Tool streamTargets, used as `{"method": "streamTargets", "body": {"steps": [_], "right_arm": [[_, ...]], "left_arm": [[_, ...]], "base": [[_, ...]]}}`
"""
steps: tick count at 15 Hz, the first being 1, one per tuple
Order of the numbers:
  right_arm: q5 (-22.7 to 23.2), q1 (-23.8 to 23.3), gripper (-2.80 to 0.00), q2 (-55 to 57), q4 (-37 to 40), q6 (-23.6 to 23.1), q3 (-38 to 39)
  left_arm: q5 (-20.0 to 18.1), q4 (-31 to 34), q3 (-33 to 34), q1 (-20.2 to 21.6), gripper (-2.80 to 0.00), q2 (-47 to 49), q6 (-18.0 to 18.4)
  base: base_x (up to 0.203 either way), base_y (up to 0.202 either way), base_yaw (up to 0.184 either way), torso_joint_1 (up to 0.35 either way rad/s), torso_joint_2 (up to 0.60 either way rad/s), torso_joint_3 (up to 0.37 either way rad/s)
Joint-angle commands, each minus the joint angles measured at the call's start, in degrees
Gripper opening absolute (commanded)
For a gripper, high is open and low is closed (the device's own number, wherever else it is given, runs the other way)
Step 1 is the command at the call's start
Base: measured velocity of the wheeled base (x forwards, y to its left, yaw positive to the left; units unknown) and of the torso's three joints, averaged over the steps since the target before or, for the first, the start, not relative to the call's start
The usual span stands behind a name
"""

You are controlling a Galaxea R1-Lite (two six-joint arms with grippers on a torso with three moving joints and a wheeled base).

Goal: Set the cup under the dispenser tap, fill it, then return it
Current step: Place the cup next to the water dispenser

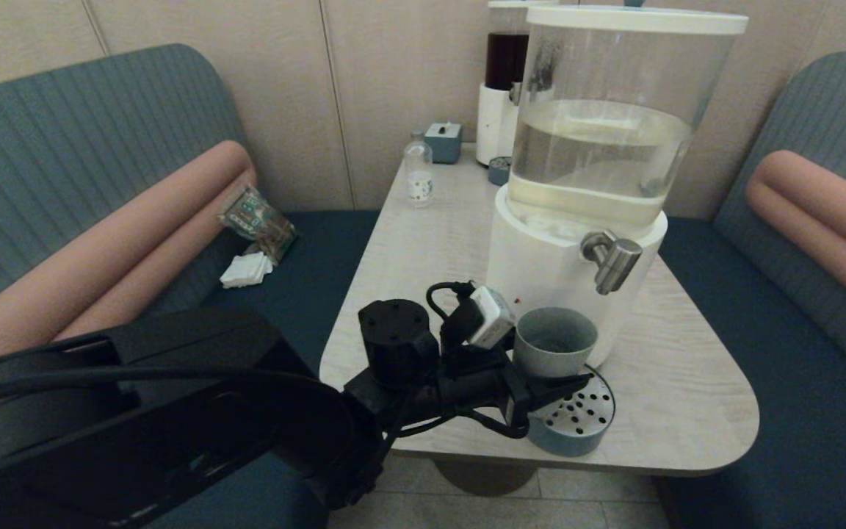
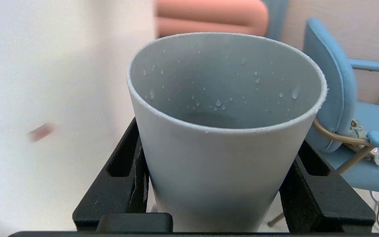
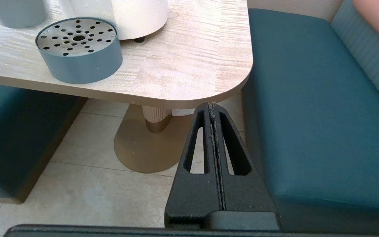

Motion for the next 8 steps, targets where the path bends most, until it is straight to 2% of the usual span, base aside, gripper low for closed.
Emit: {"method": "streamTargets", "body": {"steps": [1,4,6,8], "right_arm": [[0.0,0.0,-2.8,0.0,0.0,0.0,0.1],[0.0,0.0,-2.8,0.0,0.0,0.0,0.1],[0.0,0.0,-2.8,0.0,0.0,0.0,0.1],[0.0,0.0,-2.8,0.0,0.0,0.0,0.1]], "left_arm": [[0.2,-0.5,6.1,2.8,-2.8,-7.4,-0.2],[0.3,-1.3,9.4,9.3,-2.8,-10.6,-0.4],[0.1,-1.7,8.8,13.9,-2.8,-10.6,-0.5],[0.2,-2.2,6.5,16.7,-2.8,-8.4,-1.5]], "base": [[0.0,0.0,0.0,0.0,0.0,0.0],[0.0,0.0,0.0,0.0,0.0,0.0],[0.0,0.0,0.0,0.0,0.0,0.0],[0.0,0.0,0.0,0.0,0.0,0.0]]}}
